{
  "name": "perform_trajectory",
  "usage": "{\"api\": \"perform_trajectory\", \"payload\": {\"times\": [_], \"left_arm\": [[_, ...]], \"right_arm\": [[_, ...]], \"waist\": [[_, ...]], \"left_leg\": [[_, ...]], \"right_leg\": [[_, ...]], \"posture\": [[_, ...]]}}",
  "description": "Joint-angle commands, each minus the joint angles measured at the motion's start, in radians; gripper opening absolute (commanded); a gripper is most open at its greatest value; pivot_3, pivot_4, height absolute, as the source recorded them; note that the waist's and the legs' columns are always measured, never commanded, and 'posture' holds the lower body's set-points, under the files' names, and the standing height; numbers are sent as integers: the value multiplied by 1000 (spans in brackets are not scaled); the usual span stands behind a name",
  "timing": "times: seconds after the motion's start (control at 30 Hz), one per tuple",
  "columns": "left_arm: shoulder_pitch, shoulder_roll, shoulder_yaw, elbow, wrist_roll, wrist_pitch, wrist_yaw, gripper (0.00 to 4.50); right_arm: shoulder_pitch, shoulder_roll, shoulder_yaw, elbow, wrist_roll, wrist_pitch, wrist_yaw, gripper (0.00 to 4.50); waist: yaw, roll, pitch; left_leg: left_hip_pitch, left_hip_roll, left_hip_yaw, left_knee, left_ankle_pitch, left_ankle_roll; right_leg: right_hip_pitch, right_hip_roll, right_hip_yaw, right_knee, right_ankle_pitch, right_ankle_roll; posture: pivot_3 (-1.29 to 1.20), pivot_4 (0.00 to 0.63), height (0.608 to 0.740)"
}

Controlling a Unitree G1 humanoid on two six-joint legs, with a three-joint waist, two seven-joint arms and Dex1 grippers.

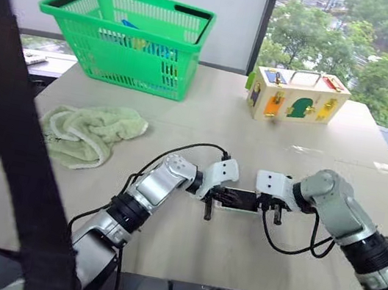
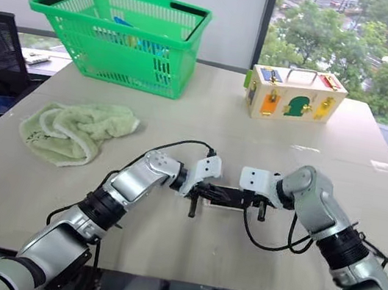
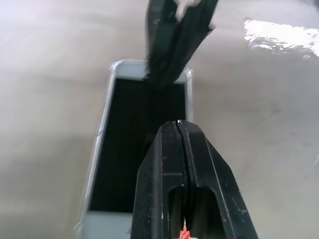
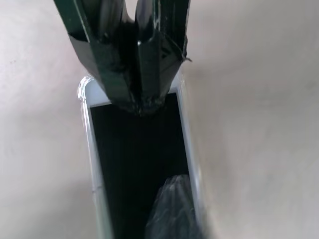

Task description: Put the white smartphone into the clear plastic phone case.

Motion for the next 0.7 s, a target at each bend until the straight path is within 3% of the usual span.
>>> {"api": "perform_trajectory", "payload": {"times": [0.03, 0.07, 0.13, 0.2, 0.23, 0.27, 0.33, 0.4, 0.53, 0.6, 0.7], "left_arm": [[23, -23, 79, -49, -35, -60, 55, 0], [32, -31, 97, -51, -43, -75, 69, 0], [46, -40, 124, -55, -61, -102, 76, 0], [58, -44, 154, -68, -92, -101, 73, 0], [63, -47, 168, -75, -106, -107, 75, 0], [67, -60, 199, -86, -137, -102, 86, 0], [71, -81, 251, -104, -183, -102, 109, 896], [70, -94, 283, -112, -206, -99, 131, 1893], [41, -130, 366, -100, -243, -100, 222, 3727], [25, -145, 393, -92, -252, -100, 265, 4395], [-7, -167, 438, -72, -259, -86, 345, 4479]], "right_arm": [[198, 64, -59, 18, 71, -20, -129, 30], [229, 84, -111, -16, 104, -58, -162, 30], [272, 110, -171, -60, 140, -109, -214, 30], [305, 138, -219, -99, 177, -135, -266, 30], [316, 150, -236, -114, 195, -139, -286, 611], [330, 172, -263, -145, 229, -134, -309, 886], [347, 207, -309, -203, 280, -133, -355, 1838], [349, 227, -341, -243, 311, -133, -396, 2873], [318, 271, -417, -326, 344, -133, -517, 4500], [313, 279, -431, -347, 337, -135, -563, 4500], [314, 287, -453, -382, 326, -131, -637, 4500]], "waist": [[21, -3, 16], [33, 7, 26], [40, 29, 46], [40, 37, 52], [38, 40, 55], [36, 43, 60], [30, 34, 66], [24, 31, 69], [28, 28, 79], [32, 27, 83], [43, 25, 87]], "left_leg": [[-1, -6, 14, -1, 0, 0], [13, -9, 14, -5, 0, 0], [14, -8, 9, -10, 1, -1], [11, -7, 8, -10, 7, -3], [8, -7, 8, -9, 16, -6], [7, -6, 7, -8, 34, -7], [-1, -4, 3, -3, 43, -14], [-24, -6, 3, 0, 43, -13], [-30, -7, 8, 1, 39, -7], [-41, -7, 8, 6, 38, -6], [-42, -8, 8, 8, 37, -5]], "right_leg": [[8, -12, 18, 19, -28, 14], [6, -11, 23, 22, -42, 9], [4, -9, 18, 19, -42, 6], [1, -7, 17, 22, -40, 4], [-3, -6, 17, 29, -40, 4], [-5, -1, 16, 32, -40, 4], [-9, 7, 17, 30, -39, 5], [-29, 13, 21, 29, -37, 9], [-34, 8, 22, 28, -35, 8], [-44, 9, 22, 29, -34, 9], [-44, 9, 21, 29, -34, 9]], "posture": [[0, 150, 740], [0, 150, 740], [0, 150, 740], [0, 150, 740], [0, 150, 740], [0, 150, 740], [0, 150, 740], [0, 150, 740], [0, 150, 740], [0, 150, 740], [0, 150, 740]]}}
